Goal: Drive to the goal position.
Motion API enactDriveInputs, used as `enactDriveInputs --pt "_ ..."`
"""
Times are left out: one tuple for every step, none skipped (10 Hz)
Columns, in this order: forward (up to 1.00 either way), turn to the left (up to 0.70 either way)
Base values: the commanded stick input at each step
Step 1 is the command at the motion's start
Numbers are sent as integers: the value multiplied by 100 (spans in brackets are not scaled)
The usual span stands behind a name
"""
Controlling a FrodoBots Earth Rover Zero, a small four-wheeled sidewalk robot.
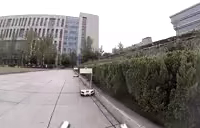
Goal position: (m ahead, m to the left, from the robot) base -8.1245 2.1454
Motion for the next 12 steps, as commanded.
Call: enactDriveInputs --pt "3 0" --pt "4 0" --pt "4 0" --pt "2 0" --pt "3 0" --pt "4 0" --pt "2 0" --pt "1 0" --pt "0 0" --pt "0 0" --pt "4 0" --pt "4 0"
